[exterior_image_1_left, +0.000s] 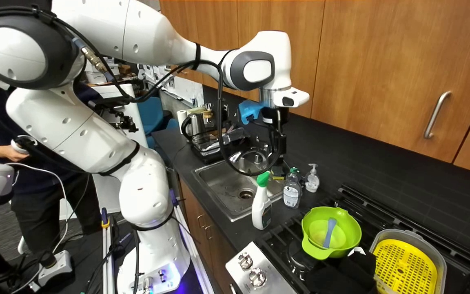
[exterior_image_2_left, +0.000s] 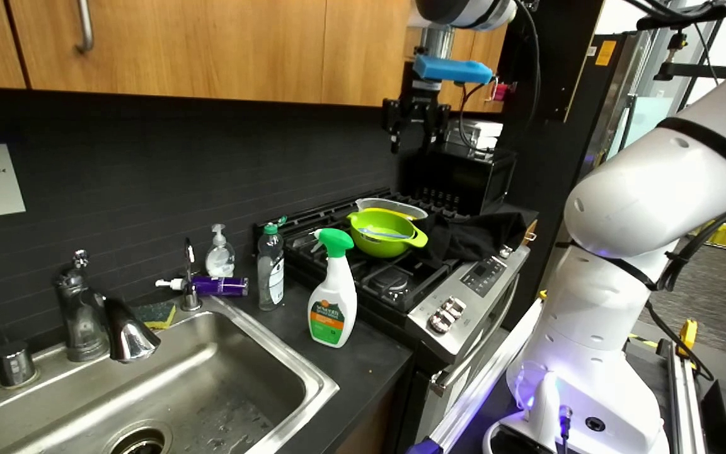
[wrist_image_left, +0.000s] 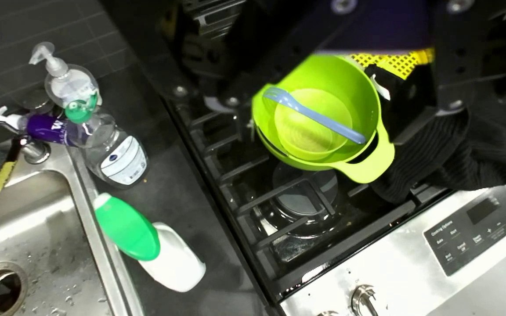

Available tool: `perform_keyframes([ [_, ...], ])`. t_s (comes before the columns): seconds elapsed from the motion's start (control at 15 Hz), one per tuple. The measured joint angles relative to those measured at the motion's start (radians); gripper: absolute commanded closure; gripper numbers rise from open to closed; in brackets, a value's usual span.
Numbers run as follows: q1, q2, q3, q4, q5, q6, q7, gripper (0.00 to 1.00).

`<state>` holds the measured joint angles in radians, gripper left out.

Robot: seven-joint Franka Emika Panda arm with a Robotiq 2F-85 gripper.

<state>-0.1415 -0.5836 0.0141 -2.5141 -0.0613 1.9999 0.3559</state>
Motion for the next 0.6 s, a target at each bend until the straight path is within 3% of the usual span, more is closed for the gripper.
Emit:
perform_keyframes([
  [0.07,0.003,-0.008,0.006,0.001,0.001,0.001,-0.001,0.37],
  [0.2,0.013,-0.016,0.017,0.001,0.001,0.001,-0.008,0.43],
  [0.4,0.03,-0.017,0.02,-0.004,0.0,0.0,-0.058,0.66],
  [0.6,0.054,-0.016,-0.008,-0.045,0.003,0.002,-0.188,0.9],
])
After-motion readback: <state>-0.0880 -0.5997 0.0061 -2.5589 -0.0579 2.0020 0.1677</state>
